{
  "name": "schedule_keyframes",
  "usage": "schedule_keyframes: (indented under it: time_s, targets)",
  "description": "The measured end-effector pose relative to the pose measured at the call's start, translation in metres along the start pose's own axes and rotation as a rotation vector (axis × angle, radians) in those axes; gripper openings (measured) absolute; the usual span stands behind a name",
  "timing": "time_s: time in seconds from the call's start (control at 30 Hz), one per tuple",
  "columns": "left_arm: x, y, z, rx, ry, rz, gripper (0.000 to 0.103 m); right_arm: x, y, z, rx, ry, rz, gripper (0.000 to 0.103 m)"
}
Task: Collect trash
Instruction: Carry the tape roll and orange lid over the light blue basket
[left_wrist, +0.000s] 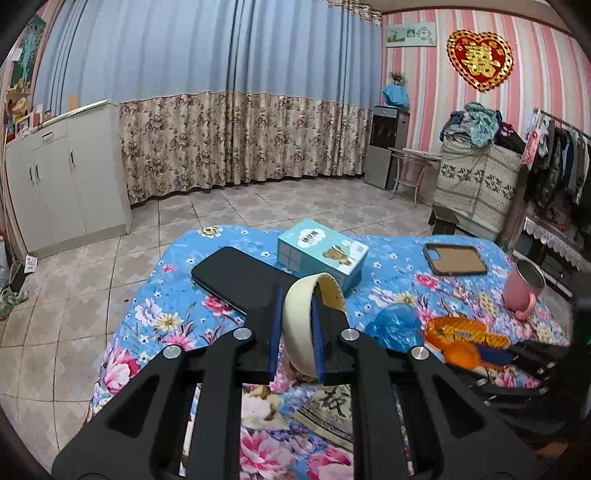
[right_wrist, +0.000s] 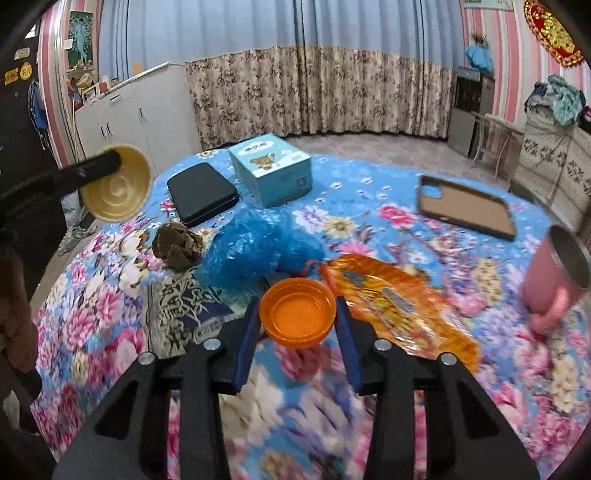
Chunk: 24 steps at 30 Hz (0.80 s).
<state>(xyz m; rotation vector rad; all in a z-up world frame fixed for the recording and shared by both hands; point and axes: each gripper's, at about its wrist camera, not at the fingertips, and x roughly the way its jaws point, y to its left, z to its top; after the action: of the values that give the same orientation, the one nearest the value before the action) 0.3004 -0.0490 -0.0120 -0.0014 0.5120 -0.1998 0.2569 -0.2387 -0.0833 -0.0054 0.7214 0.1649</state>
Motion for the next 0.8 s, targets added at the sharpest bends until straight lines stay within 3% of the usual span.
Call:
schedule_keyframes:
  time_s: [0.27, 0.57, 0.8]
  targets:
    - [-0.029, -0.028, -0.021, 0.043, 0.021, -0.031, 0.013, -0.065, -0.036, -0.014, 0.029, -0.069, -0.044, 0.040]
    - [-0.080, -0.087, -0.038, 0.143, 0.024, -0.039, 0.013, -0.147, -0.070, -0.032, 0.058, -0.156, -0.081, 0.040]
    - [-0.113, -0.124, -0.027, 0.187, -0.005, -0.065, 0.013, -0.204, -0.108, -0.042, 0.093, -0.225, -0.127, 0.040]
